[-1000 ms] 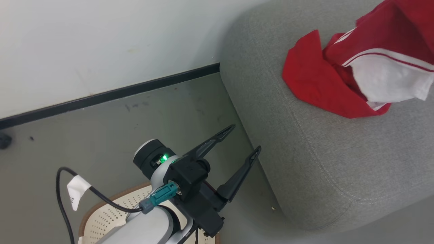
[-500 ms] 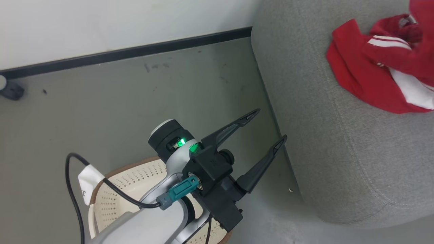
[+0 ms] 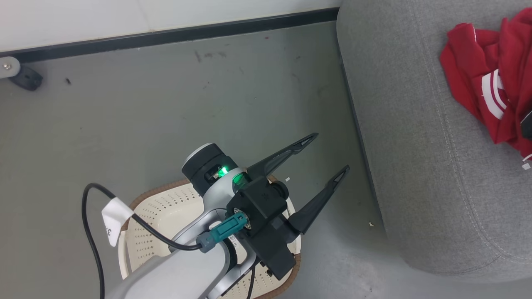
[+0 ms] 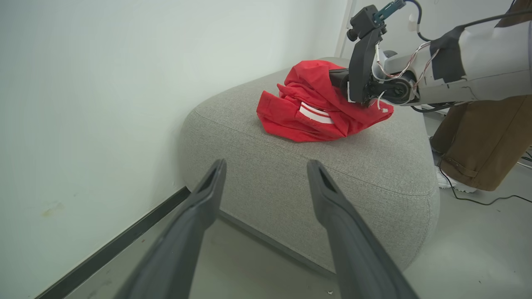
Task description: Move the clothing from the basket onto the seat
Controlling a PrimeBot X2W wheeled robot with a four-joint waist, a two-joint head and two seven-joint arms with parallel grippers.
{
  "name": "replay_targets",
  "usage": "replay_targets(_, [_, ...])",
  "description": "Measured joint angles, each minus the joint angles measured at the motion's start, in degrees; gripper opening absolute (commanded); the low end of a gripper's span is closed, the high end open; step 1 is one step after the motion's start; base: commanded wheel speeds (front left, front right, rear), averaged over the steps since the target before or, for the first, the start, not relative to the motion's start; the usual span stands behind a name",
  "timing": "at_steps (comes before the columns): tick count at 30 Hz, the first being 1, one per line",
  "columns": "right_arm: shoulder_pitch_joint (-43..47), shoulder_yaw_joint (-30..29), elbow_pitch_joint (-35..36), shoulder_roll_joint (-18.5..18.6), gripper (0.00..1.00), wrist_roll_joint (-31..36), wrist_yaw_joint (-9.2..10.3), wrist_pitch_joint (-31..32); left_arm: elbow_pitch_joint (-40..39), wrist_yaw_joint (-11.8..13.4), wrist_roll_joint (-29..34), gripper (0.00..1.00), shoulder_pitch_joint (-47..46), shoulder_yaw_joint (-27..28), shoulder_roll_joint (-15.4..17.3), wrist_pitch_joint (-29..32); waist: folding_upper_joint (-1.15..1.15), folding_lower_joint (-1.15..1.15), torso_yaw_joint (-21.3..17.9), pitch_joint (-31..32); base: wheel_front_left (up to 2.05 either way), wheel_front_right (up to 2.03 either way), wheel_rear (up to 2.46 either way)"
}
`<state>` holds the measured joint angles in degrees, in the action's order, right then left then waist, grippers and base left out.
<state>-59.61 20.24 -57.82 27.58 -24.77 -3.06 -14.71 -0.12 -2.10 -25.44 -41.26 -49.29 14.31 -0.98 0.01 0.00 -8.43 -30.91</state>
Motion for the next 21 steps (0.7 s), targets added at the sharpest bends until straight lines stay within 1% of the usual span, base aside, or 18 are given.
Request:
replay_targets(3, [0.0, 0.3, -0.5, -0.3, 0.00, 0.1, -0.49, 0.0, 1.0, -0.3, 0.0, 1.00, 0.0, 0.0, 0.0, -0.5, 0.00, 0.00, -0.2, 0.5, 0.00, 0.00, 0.00])
replay_targets(4, [0.0, 0.4, -0.5, -0.4, 0.08, 0.1, -0.55, 0.0, 1.2, -0.4, 0.0, 1.00, 0.0, 0.0, 0.1, -0.7, 0.00, 0.00, -0.3, 0.7, 0.00, 0.00, 0.00])
replay_targets(5, [0.0, 0.4, -0.5, -0.5, 0.30, 0.1, -0.56, 0.0, 1.3, -0.4, 0.0, 1.00, 0.0, 0.0, 0.1, -0.7, 0.00, 0.00, -0.4, 0.9, 0.00, 0.00, 0.00])
replay_targets(6, [0.1, 0.5, -0.5, -0.6, 0.41, 0.1, -0.60, 0.0, 1.5, -0.4, 0.0, 1.00, 0.1, 0.0, 0.1, -1.0, 0.00, 0.00, -0.6, 1.2, 0.00, 0.00, 0.00])
replay_targets(7, [0.3, 0.6, -0.5, -0.7, 0.49, 0.3, -0.90, 0.0, 1.6, -0.4, 0.0, 1.00, 0.1, 0.0, 0.1, -1.2, 0.00, 0.00, -0.7, 1.4, 0.00, 0.00, 0.00])
replay_targets(8, [0.3, 0.6, -0.5, -0.7, 0.80, 0.3, -0.90, 0.0, 1.6, -0.4, 0.0, 1.00, 0.1, 0.0, 0.1, -1.2, 0.00, 0.00, -0.7, 1.4, 0.00, 0.00, 0.00])
replay_targets(9, [0.6, 0.8, -0.4, -1.1, 1.00, 0.5, -1.00, 0.0, 1.9, -0.4, 0.0, 1.00, 0.3, 0.1, 0.1, -1.5, 0.00, 0.00, -1.1, 2.0, 0.00, 0.00, 0.00])
replay_targets(12, [1.6, 1.1, 0.2, -1.3, 1.00, 0.7, -1.49, 0.0, 2.5, -0.4, -0.1, 1.00, 0.6, 0.1, 0.1, -1.9, 0.00, -0.01, -1.6, 2.9, 0.00, 0.00, 0.00])
replay_targets(16, [3.4, 1.4, 0.6, -1.4, 1.00, 1.7, -1.57, 0.0, 3.1, -0.4, -0.2, 1.00, 0.8, 0.2, 0.1, -2.6, 0.00, -0.01, -2.1, 4.0, 0.00, 0.00, 0.00])
replay_targets(21, [6.0, 2.0, 3.5, -1.4, 1.00, 3.2, -1.83, 0.0, 3.7, -0.1, -0.9, 1.00, 2.3, 0.5, 0.1, -3.5, 0.00, -0.01, -2.9, 5.8, 0.00, 0.00, 0.00])
